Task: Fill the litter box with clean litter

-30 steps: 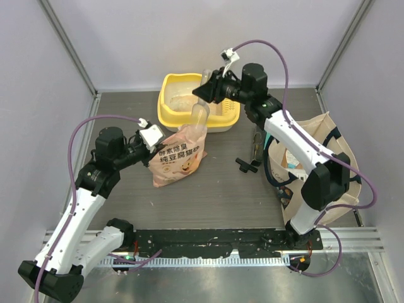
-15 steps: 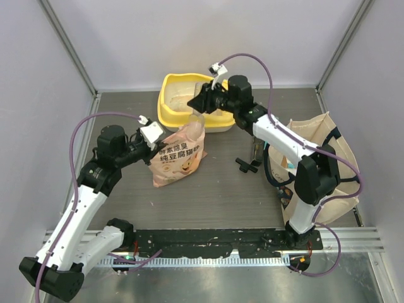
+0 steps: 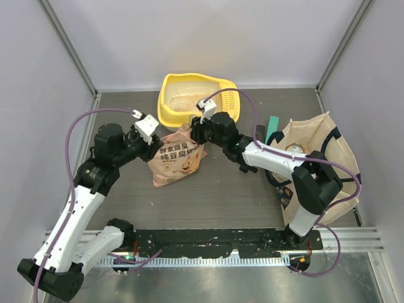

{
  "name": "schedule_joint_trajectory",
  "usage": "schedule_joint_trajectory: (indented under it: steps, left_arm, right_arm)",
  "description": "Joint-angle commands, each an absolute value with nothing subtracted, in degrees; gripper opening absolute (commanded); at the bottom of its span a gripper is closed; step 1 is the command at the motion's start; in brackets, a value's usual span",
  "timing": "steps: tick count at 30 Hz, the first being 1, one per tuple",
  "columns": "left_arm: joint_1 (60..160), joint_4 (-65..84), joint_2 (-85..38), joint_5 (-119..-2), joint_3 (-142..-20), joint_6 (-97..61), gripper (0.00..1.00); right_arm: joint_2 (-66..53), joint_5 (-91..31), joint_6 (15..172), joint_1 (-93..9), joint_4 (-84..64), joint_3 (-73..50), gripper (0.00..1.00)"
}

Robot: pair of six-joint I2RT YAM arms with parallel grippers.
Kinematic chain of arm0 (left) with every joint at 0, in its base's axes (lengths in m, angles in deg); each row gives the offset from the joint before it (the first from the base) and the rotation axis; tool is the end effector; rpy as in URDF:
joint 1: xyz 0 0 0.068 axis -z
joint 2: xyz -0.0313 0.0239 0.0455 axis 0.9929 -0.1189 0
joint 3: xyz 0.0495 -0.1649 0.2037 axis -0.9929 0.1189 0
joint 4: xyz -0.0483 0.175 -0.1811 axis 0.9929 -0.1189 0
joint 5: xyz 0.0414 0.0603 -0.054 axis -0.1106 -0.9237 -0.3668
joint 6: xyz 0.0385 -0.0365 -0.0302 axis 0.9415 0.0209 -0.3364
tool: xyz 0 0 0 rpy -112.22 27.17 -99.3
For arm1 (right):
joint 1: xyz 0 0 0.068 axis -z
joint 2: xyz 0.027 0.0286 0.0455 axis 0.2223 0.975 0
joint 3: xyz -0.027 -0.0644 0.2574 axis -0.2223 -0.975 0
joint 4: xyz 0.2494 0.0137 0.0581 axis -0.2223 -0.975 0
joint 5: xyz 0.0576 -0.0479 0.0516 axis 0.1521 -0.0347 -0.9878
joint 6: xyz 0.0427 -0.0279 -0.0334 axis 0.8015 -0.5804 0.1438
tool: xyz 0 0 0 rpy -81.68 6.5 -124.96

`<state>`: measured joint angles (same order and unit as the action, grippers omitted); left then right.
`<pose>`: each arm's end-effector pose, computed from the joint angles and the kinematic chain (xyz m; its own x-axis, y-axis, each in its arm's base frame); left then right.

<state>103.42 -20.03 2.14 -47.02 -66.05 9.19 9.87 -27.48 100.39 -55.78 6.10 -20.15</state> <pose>0.1765 -0.0832 0.3594 -0.1437 0.3138 -0.9386 0.7108 0.6926 0.1227 0.2938 0.2784 0.2686 -0.3550 -0.0135 -0.9348 -0.6724 0.6984 0.2452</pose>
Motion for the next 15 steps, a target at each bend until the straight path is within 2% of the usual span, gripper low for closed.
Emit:
schedule_joint_trajectory:
  steps: [1,6,9,10,12,13,15]
  left_arm:
    - [101.99,-25.65,6.78,-59.38,-70.76,9.47,0.45]
    - [99.52,-34.98,13.37,-66.69,-67.95,8.86,0.47]
    - [98.82,-40.44,15.14,-70.87,-64.54,8.87,0.35]
    - [98.90,-41.14,14.62,-72.73,-62.95,8.78,0.25]
    - [98.90,-41.50,12.86,-74.16,-58.65,9.74,0.16]
    - [98.82,-41.15,10.94,-73.99,-57.58,9.65,0.00]
    - [98.73,-38.88,9.08,-72.33,-56.00,7.37,0.00]
  right_arm:
    - [7.06,-23.08,98.45,-55.82,10.34,-21.76,0.01]
    - [6.79,-19.92,98.54,-55.82,10.61,-22.90,0.01]
    - [7.14,-19.22,97.84,-55.91,10.43,-23.08,0.01]
    - [7.32,-18.95,97.75,-55.91,10.35,-23.08,0.01]
    - [8.20,-18.25,97.23,-56.17,10.00,-23.08,0.01]
    - [8.37,-17.99,96.88,-56.35,9.82,-23.25,0.01]
    - [9.07,-16.59,95.21,-57.05,9.91,-23.43,0.01]
